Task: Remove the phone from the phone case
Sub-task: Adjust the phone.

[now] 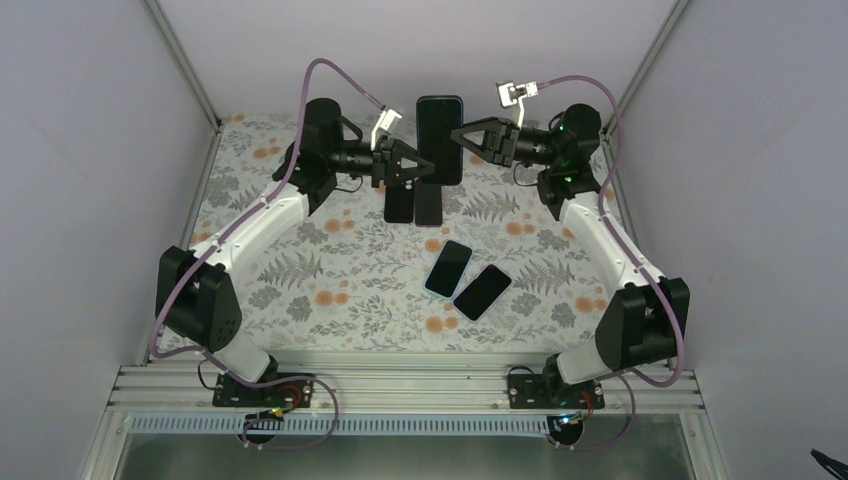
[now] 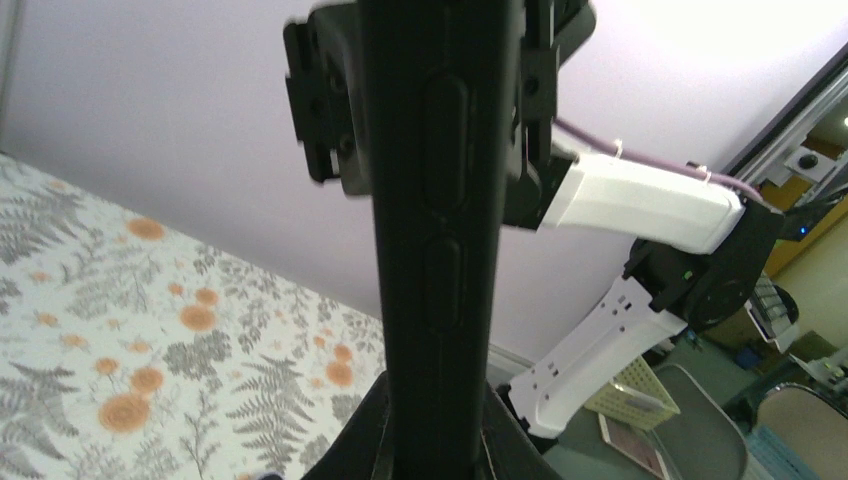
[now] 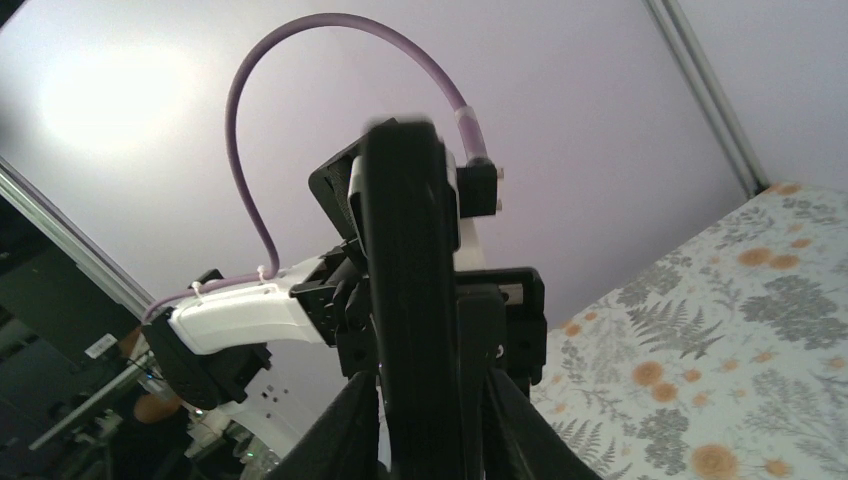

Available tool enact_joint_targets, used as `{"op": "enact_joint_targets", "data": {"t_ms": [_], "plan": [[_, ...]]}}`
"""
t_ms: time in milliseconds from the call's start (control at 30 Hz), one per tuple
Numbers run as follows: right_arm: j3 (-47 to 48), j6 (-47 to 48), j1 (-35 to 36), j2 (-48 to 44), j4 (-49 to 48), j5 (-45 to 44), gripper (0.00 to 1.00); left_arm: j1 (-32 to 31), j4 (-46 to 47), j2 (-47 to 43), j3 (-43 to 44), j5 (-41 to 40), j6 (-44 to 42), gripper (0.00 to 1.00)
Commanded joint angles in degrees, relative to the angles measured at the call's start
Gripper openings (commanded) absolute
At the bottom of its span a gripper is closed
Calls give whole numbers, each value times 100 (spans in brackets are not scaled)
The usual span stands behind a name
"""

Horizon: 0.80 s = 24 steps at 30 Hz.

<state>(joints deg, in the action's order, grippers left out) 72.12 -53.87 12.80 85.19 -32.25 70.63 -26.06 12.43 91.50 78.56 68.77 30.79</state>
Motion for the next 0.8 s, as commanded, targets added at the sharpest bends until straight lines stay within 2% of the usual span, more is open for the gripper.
{"op": "enact_joint_targets", "data": {"t_ms": [0,100,333,533,767], "plan": [[398,1430,47,-247,1688,-6,27,-4,-872,-183,300,294,-1024,2],[625,2209,47,-251,2648,-5,33,-4,-1657,-168,508,323,-1687,2],[1039,3659,61,-194,4394,-191,36,-13,-2580,-127,726,260,-2448,2],[1347,4283,127,-22,5286,-140,37,-48,-3222,33,983,252,-2887,2],[1522,4657,200,91,5764,-192,33,-87,-3747,190,1195,176,-3265,2]]}}
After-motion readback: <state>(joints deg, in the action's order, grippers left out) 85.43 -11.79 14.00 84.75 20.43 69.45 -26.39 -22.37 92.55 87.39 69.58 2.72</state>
